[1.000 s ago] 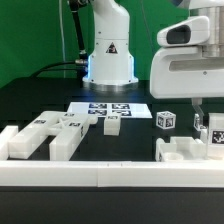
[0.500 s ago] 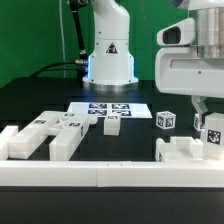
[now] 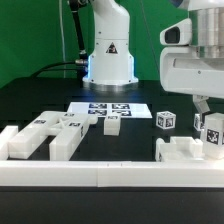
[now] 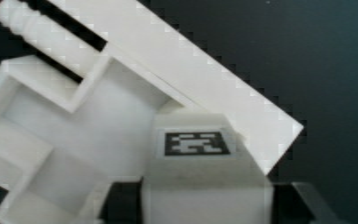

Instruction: Assemble chair

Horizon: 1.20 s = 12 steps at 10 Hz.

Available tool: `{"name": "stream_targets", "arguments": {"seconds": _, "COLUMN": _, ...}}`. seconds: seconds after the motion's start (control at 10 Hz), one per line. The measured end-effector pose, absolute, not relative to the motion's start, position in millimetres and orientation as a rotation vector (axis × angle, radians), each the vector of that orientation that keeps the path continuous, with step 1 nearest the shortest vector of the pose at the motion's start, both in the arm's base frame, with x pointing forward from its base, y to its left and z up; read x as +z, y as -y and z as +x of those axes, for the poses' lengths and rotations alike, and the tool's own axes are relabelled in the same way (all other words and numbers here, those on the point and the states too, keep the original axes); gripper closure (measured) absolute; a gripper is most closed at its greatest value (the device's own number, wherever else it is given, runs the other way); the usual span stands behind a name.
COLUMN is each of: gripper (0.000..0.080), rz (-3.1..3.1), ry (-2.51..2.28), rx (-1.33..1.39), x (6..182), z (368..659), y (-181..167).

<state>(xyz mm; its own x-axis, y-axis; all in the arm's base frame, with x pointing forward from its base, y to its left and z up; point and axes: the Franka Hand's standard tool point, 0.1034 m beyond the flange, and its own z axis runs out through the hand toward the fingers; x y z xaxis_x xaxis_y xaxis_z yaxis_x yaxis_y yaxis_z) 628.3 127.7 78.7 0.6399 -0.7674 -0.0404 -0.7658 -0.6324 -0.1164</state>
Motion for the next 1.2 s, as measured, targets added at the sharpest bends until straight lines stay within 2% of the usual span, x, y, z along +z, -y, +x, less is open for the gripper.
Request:
{"name": "stream_targets", "arguments": {"seconds": 0.2, "gripper": 0.0192, "rz": -2.830, "ry": -1.074, "rx": -0.033, "x": 81.0, "z": 629.8, "y": -129.3}}
{"name": "stream_targets", "arguments": {"seconds": 0.5, "gripper": 0.0152, "rz": -2.956, "ry": -0.699, "rx": -0.060, "x": 81.2, "z": 629.7, "y": -131.1}}
{"name": "stream_targets", "arguments": {"seconds": 1.2, "gripper": 0.0150, "rz": -3.073, "ry": 0.240, "rx": -0.104, "x": 80.0, "z": 628.8, "y": -129.7}}
